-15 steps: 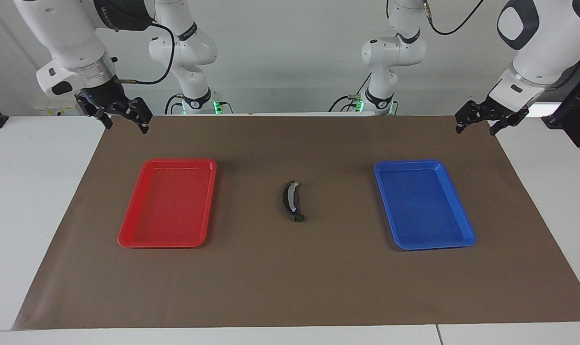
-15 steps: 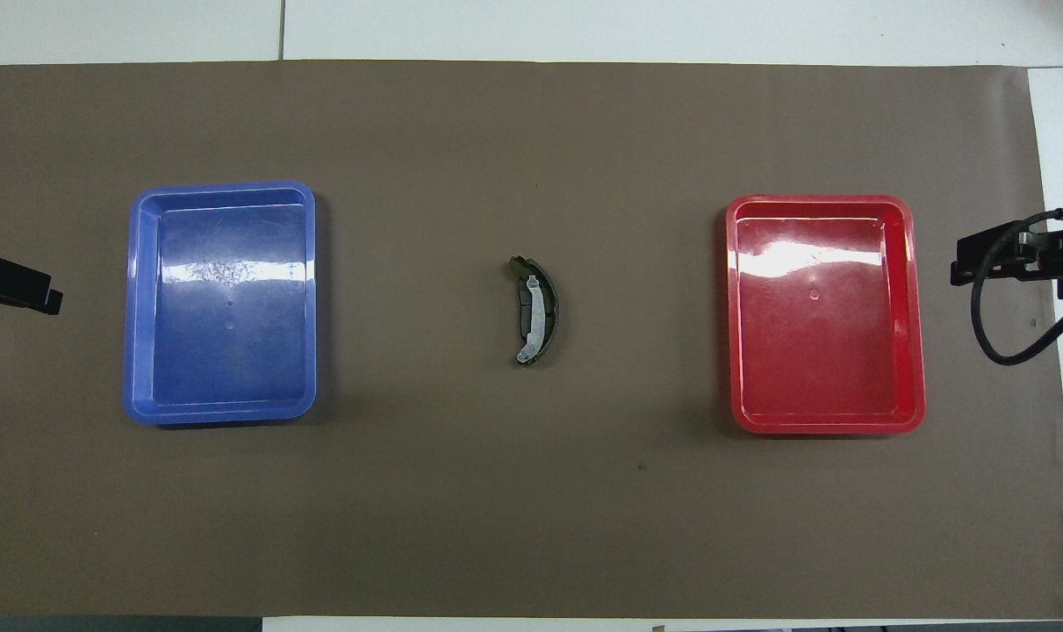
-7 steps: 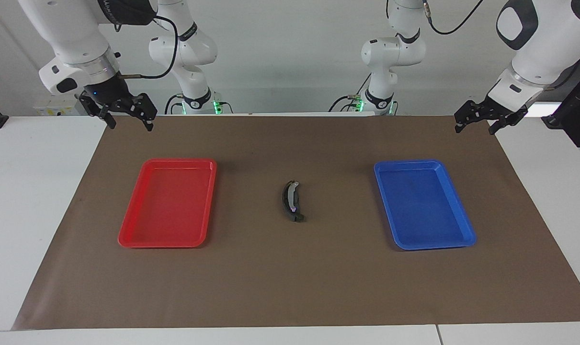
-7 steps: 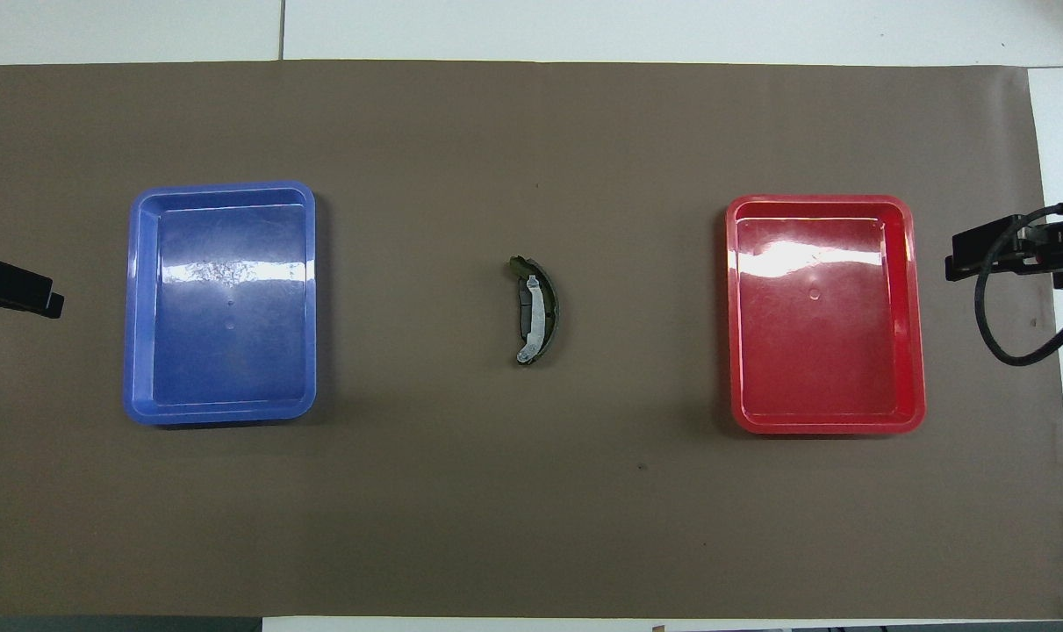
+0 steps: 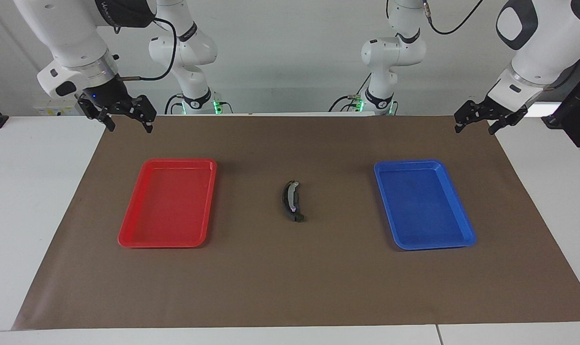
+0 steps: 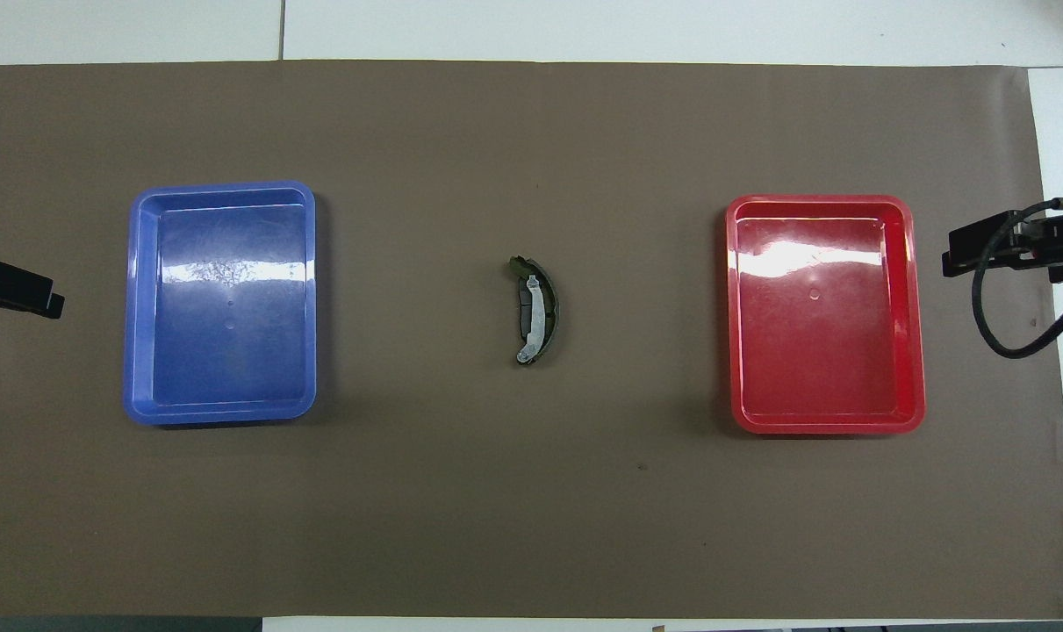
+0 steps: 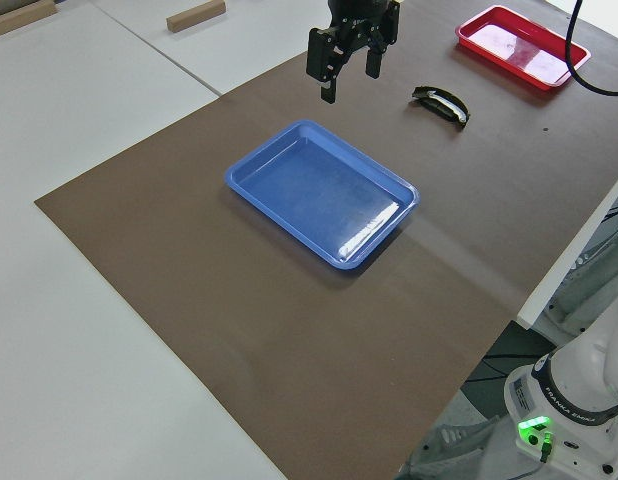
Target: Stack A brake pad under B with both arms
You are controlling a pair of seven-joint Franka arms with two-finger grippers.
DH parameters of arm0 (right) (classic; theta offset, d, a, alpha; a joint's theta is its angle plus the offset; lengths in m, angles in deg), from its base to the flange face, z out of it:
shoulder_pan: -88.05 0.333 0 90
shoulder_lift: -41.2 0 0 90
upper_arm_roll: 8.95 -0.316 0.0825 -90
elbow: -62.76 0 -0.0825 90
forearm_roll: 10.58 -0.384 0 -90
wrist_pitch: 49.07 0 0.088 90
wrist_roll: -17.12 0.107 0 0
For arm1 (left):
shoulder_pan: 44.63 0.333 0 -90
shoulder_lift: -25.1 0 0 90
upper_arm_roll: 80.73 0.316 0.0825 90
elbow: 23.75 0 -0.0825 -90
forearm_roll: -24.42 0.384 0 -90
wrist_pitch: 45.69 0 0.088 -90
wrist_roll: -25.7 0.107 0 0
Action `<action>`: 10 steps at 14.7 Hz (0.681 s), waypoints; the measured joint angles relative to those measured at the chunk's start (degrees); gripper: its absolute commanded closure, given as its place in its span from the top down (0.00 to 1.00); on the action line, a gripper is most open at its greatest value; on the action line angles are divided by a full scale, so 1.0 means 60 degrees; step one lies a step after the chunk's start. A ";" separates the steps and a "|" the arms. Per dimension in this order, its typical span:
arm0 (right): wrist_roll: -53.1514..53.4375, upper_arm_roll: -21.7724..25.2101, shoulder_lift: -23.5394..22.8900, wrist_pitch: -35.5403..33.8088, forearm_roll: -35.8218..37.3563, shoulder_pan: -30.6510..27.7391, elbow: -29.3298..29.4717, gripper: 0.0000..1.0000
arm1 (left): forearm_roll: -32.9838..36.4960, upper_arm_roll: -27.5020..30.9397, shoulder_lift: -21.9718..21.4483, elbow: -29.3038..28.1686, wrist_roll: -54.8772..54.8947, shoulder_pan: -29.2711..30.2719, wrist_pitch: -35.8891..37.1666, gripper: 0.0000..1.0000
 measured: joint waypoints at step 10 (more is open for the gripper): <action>-0.0001 -0.0047 -0.0001 0.0000 0.0211 0.0002 -0.0017 1.00 | 0.0000 0.0000 0.0000 -0.0005 0.0000 0.0000 0.0000 0.99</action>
